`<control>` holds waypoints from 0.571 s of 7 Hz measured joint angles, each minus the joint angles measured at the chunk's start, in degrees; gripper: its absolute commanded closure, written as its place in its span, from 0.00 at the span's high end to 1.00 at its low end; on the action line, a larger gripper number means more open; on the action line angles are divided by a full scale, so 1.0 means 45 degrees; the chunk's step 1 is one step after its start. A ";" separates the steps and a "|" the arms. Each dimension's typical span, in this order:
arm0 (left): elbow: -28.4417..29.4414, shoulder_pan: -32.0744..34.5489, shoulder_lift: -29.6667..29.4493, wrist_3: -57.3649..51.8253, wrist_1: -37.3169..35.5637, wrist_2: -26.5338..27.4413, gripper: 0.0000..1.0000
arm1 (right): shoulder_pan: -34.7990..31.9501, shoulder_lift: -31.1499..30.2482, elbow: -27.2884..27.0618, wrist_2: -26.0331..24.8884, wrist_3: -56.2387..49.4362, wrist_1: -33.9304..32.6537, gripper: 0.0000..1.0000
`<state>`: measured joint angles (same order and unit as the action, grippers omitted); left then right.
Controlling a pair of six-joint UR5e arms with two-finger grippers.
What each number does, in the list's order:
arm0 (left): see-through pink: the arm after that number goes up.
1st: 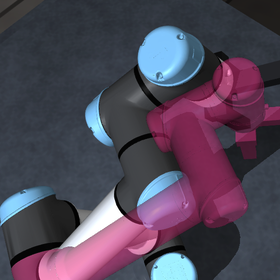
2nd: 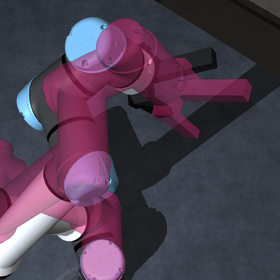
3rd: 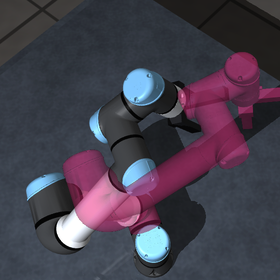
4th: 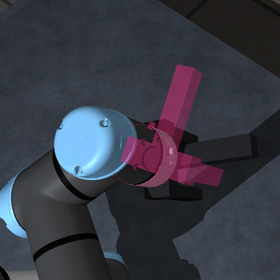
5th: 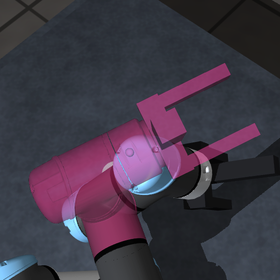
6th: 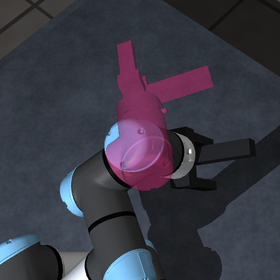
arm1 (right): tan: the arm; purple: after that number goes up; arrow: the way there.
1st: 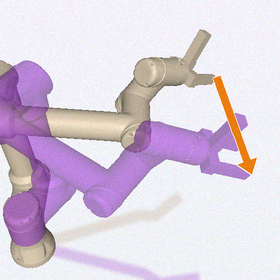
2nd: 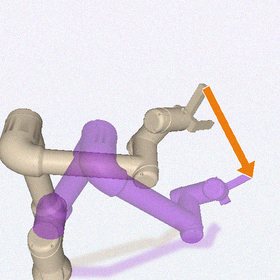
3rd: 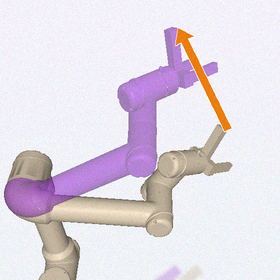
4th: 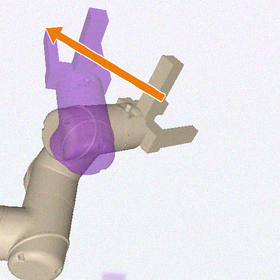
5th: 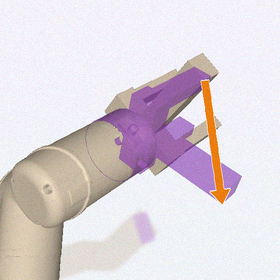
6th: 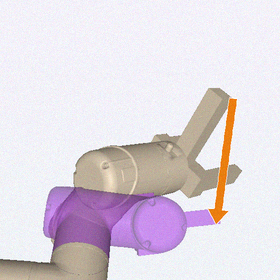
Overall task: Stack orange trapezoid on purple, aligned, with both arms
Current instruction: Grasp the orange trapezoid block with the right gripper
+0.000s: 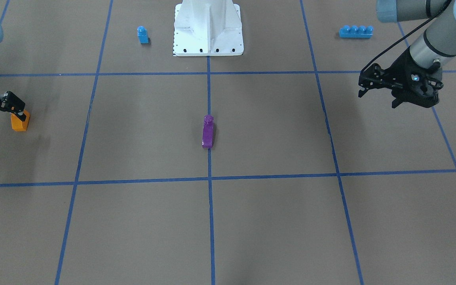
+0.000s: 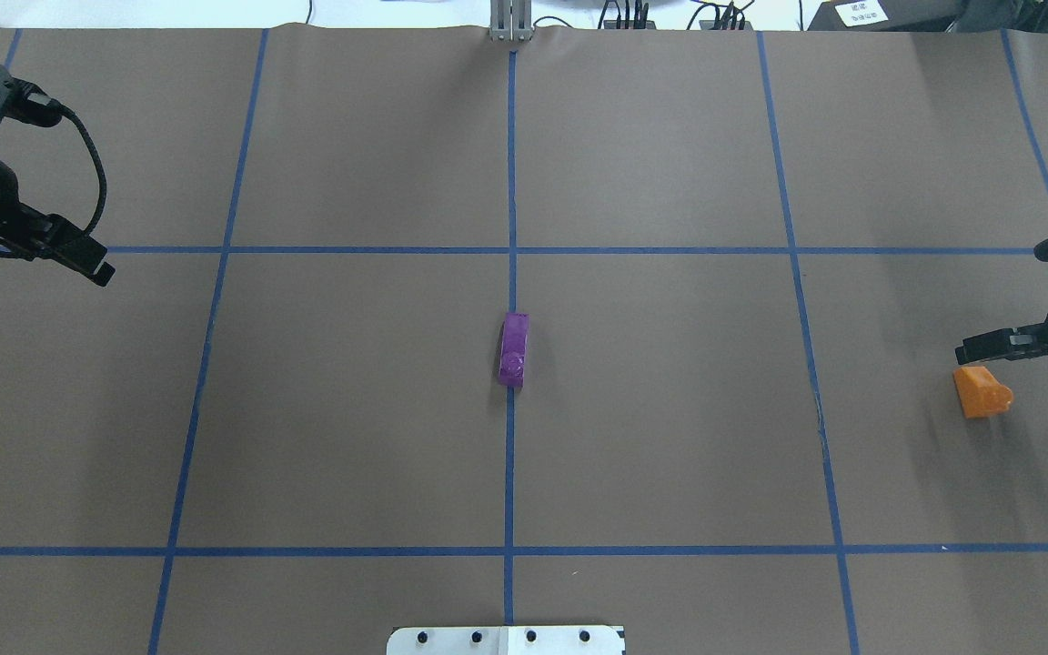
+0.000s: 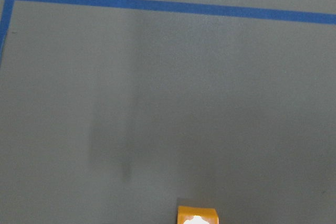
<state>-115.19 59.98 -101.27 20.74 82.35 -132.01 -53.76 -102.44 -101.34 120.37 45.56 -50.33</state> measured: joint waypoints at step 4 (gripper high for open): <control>-0.0026 -0.0008 0.0024 0.0121 0.0000 0.0000 1.00 | 0.0841 -0.0378 0.0210 -0.0490 0.0162 0.0148 0.31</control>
<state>-115.31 59.94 -101.17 21.28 82.35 -132.01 -49.97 -104.15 -100.39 118.17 46.29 -49.66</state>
